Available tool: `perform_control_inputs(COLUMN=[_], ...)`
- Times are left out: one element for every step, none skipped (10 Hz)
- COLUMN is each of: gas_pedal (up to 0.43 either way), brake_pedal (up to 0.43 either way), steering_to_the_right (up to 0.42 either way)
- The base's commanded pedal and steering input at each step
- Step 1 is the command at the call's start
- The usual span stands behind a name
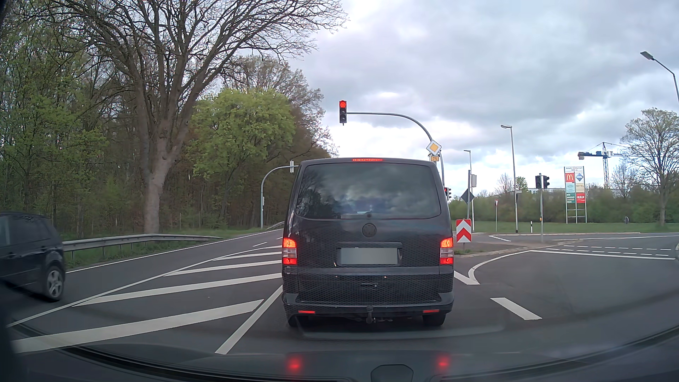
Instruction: Follow the waypoints while adhering to traffic rules and regulations
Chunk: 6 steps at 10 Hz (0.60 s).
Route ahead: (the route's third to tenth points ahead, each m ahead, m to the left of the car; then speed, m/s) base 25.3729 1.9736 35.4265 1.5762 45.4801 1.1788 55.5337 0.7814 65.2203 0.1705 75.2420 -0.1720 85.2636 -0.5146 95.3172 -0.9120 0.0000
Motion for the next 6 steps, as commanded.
perform_control_inputs(gas_pedal=[0.000,0.000,0.000,0.000,0.000,0.000], brake_pedal=[0.201,0.201,0.201,0.201,0.201,0.201], steering_to_the_right=[-0.002,-0.001,-0.001,-0.001,-0.001,-0.001])
